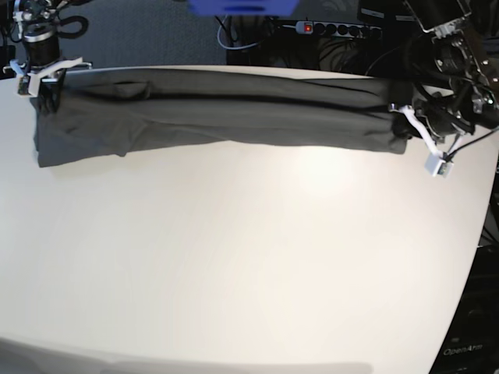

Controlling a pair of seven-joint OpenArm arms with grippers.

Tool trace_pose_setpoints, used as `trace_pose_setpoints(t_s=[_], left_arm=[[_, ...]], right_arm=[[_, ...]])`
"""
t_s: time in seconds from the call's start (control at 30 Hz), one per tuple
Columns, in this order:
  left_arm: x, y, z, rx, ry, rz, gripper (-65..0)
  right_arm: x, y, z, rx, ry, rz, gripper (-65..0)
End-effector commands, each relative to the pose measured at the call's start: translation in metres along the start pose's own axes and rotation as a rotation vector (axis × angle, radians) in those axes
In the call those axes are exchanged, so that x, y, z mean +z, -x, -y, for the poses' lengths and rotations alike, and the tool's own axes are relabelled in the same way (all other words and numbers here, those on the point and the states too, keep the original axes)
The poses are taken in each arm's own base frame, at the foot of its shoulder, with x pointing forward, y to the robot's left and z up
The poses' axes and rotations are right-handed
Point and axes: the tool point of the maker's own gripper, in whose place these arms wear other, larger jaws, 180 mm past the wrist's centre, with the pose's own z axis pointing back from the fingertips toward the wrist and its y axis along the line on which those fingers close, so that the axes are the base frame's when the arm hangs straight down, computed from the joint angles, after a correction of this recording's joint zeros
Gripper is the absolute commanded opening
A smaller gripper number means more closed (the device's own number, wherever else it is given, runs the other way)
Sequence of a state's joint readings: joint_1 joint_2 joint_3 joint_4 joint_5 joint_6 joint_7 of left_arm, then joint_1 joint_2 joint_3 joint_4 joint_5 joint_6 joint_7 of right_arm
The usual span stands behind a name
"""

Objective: Fold the T-shirt properly
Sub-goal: 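Pull the corner with the left gripper toward the folded edge, tightening the strip, then open the left gripper and release the grey strip's end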

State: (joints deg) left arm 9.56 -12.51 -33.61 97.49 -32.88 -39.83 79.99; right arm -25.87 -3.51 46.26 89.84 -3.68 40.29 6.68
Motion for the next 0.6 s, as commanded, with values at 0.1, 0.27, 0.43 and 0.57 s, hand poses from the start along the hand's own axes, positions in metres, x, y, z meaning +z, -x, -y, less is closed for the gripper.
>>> trace_pose_setpoints(t_s=[0.1,0.27,0.43,0.57], left_arm=[[0.005,-0.006,-0.003,-0.017,-0.007,0.015,-62.6],[0.006,-0.006,-0.004,-0.017,-0.012,0.015,-62.6],[0.006,-0.005,-0.005,-0.017,-0.013,0.013,-62.5],[0.007,-0.005,-0.006,-0.015,-0.015,0.015,-62.4]], right_arm=[[0.001,0.003,0.011,-0.003,0.011,0.003,-63.4],[0.001,0.008,0.013,-0.006,0.011,-0.008,-57.6],[0.003,0.009,0.017,-0.012,0.027,-0.009,-42.5],[0.006,0.009,0.021,-0.038,0.062,0.000,-38.0]])
